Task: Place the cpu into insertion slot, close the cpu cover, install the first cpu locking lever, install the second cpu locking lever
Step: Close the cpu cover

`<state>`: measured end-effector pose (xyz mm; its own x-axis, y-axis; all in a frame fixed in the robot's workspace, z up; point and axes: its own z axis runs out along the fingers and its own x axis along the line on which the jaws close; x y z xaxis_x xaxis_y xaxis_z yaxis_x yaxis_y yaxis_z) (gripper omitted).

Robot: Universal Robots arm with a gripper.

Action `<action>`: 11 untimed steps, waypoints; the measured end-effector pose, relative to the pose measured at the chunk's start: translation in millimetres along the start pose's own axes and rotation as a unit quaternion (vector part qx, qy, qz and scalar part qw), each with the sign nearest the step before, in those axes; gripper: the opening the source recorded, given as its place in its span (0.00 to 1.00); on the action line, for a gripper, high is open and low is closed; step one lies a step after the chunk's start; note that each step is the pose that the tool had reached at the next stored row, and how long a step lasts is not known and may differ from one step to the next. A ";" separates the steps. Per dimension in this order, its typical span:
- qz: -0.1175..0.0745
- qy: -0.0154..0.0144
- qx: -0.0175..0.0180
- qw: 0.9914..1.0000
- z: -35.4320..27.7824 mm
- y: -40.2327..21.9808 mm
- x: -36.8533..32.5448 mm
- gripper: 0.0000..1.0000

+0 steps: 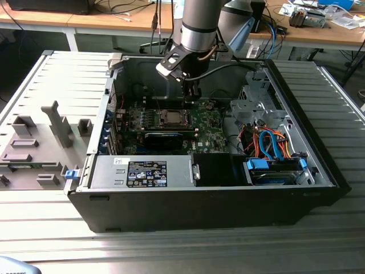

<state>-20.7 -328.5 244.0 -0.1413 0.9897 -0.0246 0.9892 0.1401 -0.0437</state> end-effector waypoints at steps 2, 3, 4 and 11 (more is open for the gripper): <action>0.000 0.000 0.000 1.000 0.2 -0.9 0.1 0.11; 0.000 0.000 0.000 1.000 0.3 -1.3 0.2 0.11; 0.000 0.000 0.000 1.000 0.3 -1.8 0.3 0.11; 0.000 0.000 0.000 1.000 1.0 -5.4 0.8 0.11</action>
<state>-26.2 -328.5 243.3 -0.1413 0.9897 -0.0246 0.9892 0.1401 -0.0437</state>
